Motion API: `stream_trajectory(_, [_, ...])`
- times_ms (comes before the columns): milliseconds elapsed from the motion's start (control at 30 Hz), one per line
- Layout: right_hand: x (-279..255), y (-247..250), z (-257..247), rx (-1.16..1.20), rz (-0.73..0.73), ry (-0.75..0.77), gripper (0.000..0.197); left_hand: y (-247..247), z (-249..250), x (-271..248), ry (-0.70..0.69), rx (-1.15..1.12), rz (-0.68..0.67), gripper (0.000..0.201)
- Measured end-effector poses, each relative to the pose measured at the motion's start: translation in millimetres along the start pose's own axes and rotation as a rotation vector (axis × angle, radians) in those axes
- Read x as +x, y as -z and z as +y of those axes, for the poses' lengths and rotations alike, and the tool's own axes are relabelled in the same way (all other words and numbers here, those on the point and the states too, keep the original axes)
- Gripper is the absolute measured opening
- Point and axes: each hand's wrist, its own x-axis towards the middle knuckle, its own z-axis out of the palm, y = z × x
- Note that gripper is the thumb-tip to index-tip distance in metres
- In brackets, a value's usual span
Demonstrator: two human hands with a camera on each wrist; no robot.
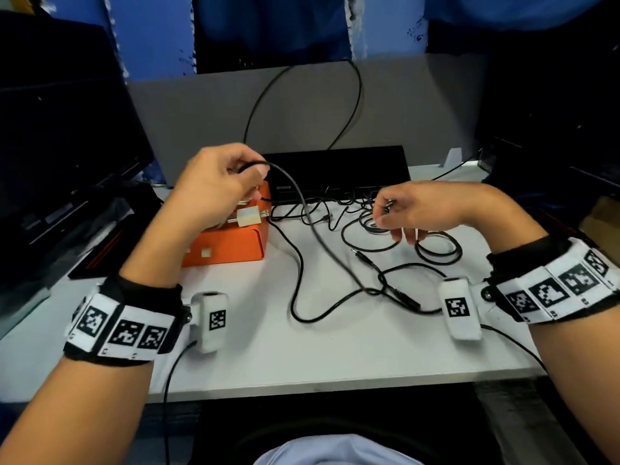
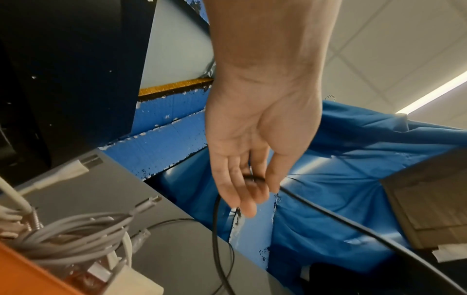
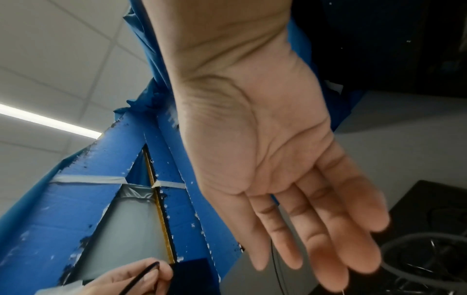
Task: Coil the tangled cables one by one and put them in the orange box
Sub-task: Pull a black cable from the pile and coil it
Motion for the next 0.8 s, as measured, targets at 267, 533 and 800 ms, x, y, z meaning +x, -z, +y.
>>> stream_trajectory(267, [81,-23,-14,-0.528,0.038,0.162,0.029,-16,-3,1,0.012,0.183,-0.309,0.016])
stream_trajectory(533, [139,-39,23,-0.711,-0.140,0.018,0.043,-13,5,-7,-0.089,0.144,-0.451,0.019])
stream_trajectory(800, [113,43,50,-0.269,0.387,-0.067,0.027,-63,13,-16,-0.065,0.692,-1.234,0.068])
